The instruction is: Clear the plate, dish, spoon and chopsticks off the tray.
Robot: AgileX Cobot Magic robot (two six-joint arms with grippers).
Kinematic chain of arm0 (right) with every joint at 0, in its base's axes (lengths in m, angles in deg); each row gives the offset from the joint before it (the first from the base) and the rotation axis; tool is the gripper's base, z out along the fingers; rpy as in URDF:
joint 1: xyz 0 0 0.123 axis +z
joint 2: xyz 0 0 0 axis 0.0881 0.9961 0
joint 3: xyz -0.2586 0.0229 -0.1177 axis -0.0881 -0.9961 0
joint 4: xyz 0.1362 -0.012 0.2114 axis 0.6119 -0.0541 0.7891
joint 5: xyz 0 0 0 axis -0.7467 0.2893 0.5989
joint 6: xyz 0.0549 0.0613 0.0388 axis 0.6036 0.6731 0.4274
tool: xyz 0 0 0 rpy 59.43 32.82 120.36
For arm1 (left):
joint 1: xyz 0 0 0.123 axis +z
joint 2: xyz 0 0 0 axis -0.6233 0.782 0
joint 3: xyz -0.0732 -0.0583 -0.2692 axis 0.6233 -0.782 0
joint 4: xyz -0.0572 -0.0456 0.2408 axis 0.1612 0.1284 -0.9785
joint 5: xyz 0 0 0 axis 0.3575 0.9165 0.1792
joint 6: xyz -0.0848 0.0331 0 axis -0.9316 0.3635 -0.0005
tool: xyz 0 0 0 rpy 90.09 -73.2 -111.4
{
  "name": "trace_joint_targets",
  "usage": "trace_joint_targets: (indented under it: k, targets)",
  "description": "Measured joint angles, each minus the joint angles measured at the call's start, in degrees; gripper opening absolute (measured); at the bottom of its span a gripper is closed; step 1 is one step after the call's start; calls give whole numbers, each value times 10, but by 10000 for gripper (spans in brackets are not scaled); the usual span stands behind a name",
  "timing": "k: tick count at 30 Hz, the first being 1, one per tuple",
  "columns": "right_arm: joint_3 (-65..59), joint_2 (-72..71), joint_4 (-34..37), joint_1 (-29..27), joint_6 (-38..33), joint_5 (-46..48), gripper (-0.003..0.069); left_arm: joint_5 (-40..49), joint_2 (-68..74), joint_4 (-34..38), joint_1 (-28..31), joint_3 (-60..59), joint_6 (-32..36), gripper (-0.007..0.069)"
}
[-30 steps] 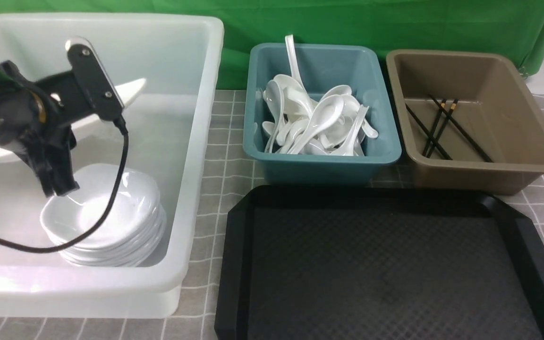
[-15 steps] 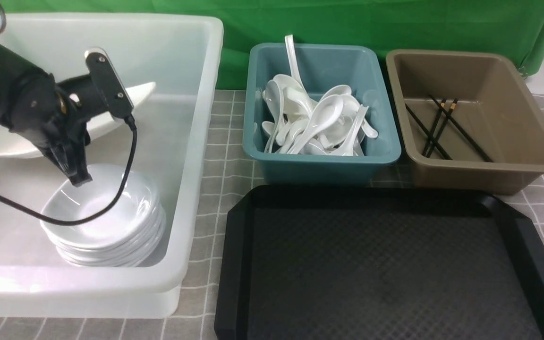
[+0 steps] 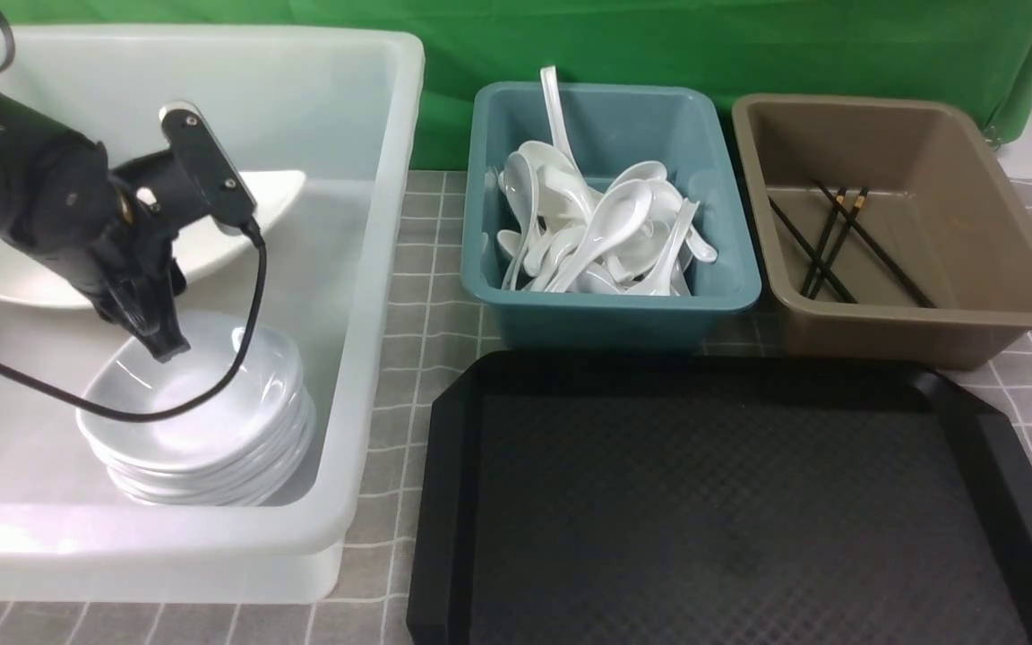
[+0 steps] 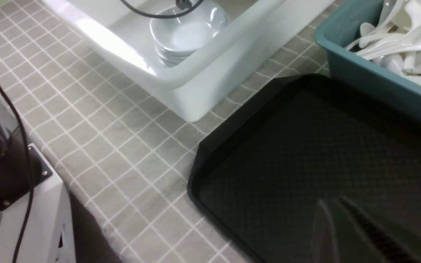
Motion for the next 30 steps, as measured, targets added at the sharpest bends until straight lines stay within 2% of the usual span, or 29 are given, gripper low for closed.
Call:
trace_joint_targets:
  k: [3, 6, 14, 18, 19, 23, 27, 30]
  targets:
    - [0, 0, 11, 0, -8, 1, 20, 1, 0, 13, 0, 0, 0, 297]
    - [0, 0, 21, 0, -10, 2, 20, 1, 0, 22, 0, 0, 0, 332]
    - [0, 0, 29, 0, -10, 2, 22, 5, -12, 33, 0, 3, 0, 347]
    - [0, 0, 29, 0, -16, 2, 26, 0, -73, 67, -4, 3, 0, 347]
    - [0, 0, 29, 0, -19, 2, 27, -5, -102, 95, -8, 3, 0, 344]
    - [0, 0, 29, 0, -22, 2, 32, -13, -218, 224, -24, 0, 0, 253]
    - [0, 0, 22, 0, -23, 2, 37, -34, -380, 388, -41, -53, 13, 56]
    - [0, 0, 15, 0, -23, 2, 37, -48, -457, 448, -48, -96, 36, 19]
